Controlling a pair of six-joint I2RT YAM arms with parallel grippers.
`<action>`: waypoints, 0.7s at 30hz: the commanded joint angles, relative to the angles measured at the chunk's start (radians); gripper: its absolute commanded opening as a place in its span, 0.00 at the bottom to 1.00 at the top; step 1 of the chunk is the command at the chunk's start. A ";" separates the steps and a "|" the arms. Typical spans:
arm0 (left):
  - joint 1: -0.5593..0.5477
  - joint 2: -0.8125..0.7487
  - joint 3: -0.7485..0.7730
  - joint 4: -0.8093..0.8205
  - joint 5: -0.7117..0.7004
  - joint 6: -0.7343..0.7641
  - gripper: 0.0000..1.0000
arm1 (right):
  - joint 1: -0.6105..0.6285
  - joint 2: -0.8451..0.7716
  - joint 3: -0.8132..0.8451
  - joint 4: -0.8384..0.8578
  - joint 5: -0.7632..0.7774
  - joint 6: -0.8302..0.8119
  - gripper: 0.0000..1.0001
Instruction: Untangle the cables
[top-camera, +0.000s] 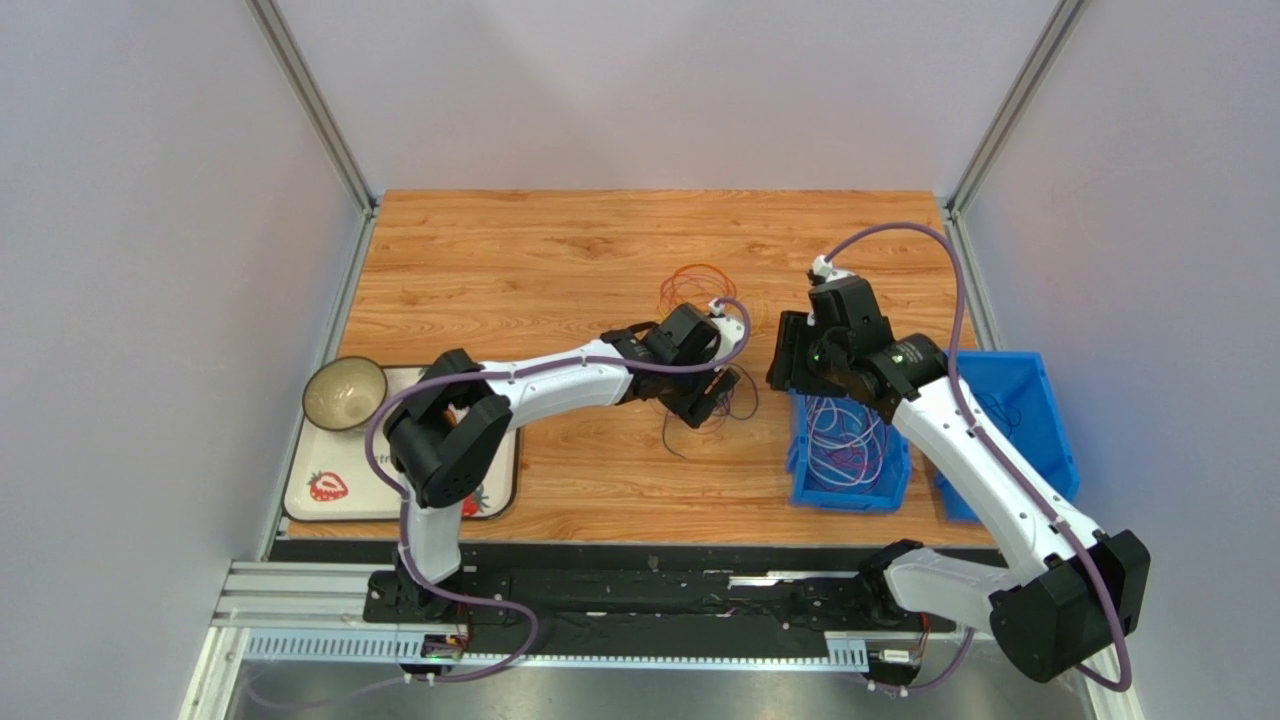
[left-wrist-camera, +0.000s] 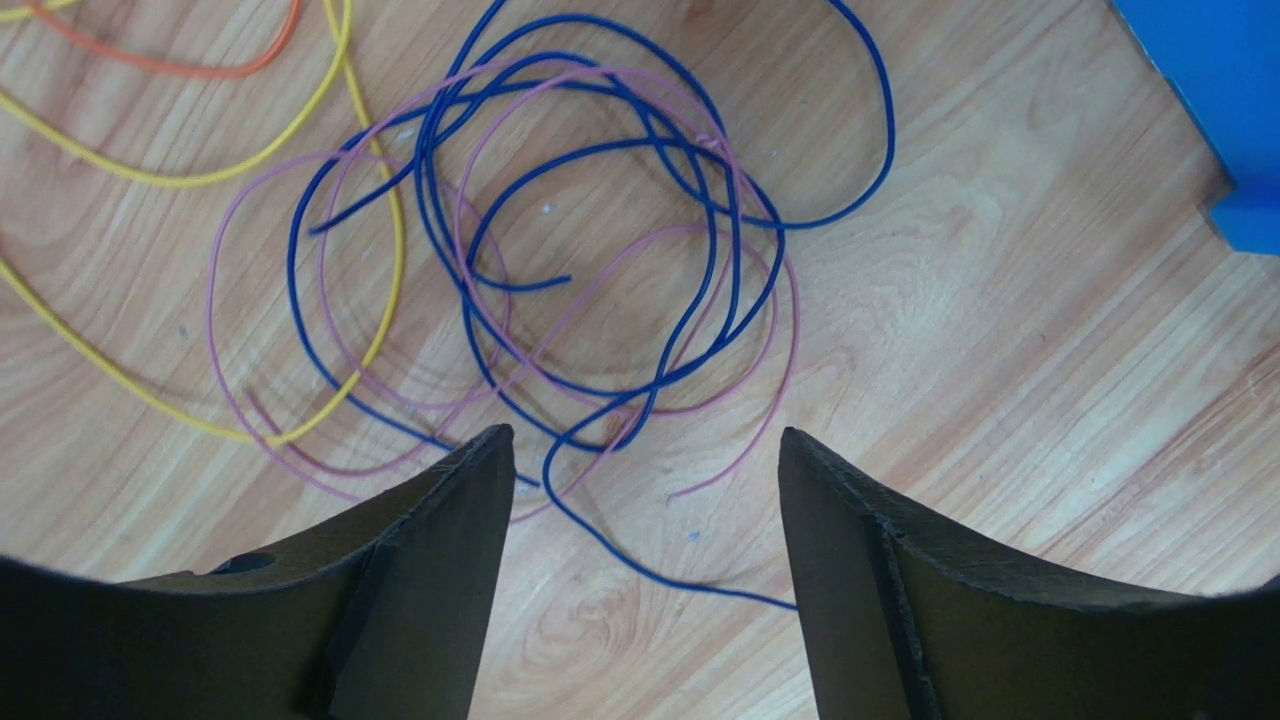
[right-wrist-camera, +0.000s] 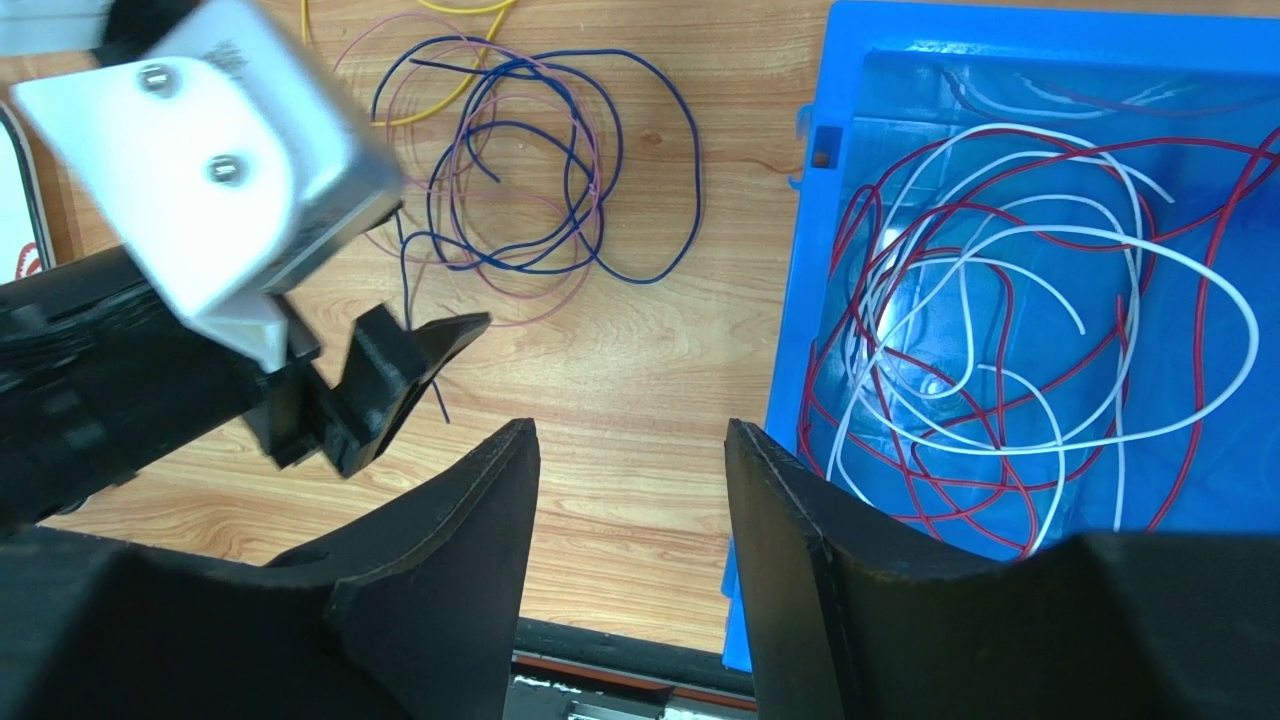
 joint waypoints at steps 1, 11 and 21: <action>-0.004 0.076 0.087 -0.028 0.045 0.111 0.70 | 0.000 -0.024 0.000 0.010 -0.018 -0.022 0.53; -0.002 0.128 0.134 -0.059 0.037 0.123 0.41 | 0.002 -0.032 -0.005 0.000 -0.011 -0.025 0.53; -0.002 -0.002 0.127 -0.104 0.050 0.111 0.00 | 0.002 -0.018 0.006 0.002 -0.027 -0.017 0.53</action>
